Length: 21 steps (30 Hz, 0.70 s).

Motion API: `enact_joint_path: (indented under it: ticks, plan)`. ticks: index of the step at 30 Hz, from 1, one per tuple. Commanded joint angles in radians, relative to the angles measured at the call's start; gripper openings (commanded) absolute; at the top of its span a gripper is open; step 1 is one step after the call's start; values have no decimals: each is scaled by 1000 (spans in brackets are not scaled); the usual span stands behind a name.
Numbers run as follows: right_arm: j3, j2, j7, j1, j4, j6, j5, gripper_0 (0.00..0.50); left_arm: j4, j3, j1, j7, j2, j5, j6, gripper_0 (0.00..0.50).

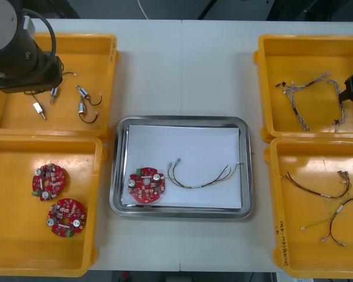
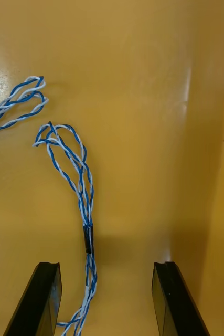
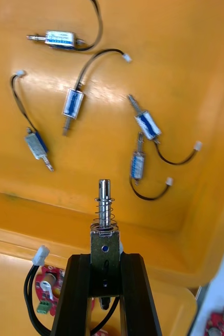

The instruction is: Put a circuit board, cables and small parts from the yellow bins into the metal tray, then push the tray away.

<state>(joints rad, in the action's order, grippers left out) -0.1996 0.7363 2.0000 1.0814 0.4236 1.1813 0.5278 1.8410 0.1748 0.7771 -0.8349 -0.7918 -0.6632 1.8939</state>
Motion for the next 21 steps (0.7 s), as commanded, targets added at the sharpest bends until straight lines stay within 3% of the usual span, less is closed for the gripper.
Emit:
enact_joint_path:
  ticks: [1,9,21]
  plan:
    - [12,23,25,61,-19,-29,11,500,100,-17,-1,39,60,-30,26,2]
    - [12,12,16,58,-68,-81,21,500,169,104,31,66,137,-46,25,3]
    - [12,-17,-10,23,-68,-98,26,500,106,311,83,102,244,-42,-67,3]
